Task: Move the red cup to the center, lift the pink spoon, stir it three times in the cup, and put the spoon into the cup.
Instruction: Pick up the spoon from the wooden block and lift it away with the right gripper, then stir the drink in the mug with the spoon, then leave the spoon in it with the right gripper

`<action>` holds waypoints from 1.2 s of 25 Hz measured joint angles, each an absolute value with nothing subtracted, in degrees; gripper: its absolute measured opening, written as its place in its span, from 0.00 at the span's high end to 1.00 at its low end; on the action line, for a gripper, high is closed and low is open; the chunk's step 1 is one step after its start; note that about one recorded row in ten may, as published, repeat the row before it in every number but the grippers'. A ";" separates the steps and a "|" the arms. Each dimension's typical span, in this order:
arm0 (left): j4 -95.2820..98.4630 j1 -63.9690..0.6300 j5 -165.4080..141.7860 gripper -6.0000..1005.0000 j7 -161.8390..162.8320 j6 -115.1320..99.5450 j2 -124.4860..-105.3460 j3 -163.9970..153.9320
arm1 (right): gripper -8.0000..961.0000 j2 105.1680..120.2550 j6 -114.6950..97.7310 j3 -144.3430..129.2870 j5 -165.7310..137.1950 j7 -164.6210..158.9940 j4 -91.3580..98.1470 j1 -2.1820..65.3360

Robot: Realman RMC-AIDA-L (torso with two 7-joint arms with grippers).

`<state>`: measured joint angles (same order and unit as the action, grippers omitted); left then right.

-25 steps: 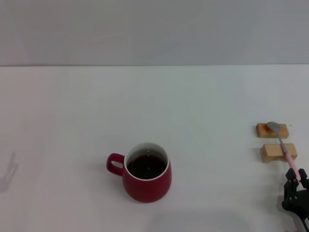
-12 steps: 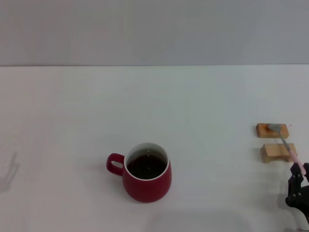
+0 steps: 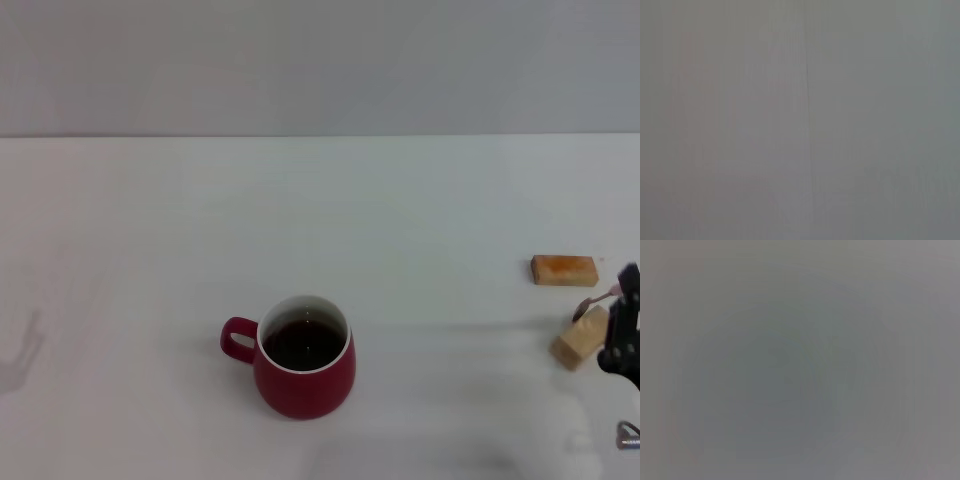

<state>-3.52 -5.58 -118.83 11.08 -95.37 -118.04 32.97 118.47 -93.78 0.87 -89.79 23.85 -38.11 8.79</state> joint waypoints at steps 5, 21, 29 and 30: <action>-3.51 -5.87 -118.74 0.17 11.06 -95.72 -117.97 33.37 | 0.97 118.06 -95.83 1.19 -94.94 25.47 -42.47 10.72; -2.98 -7.28 -118.67 0.17 10.73 -95.31 -117.86 34.47 | 0.99 118.18 -91.57 1.41 -103.64 34.37 -53.08 19.80; -2.99 -7.30 -118.55 0.17 10.80 -94.49 -117.86 35.13 | 0.99 119.02 -85.50 2.31 -104.28 33.37 -53.38 24.11; -2.99 -7.30 -118.55 0.17 10.80 -94.49 -117.86 35.13 | 0.99 119.02 -85.50 2.31 -104.28 33.37 -53.38 24.11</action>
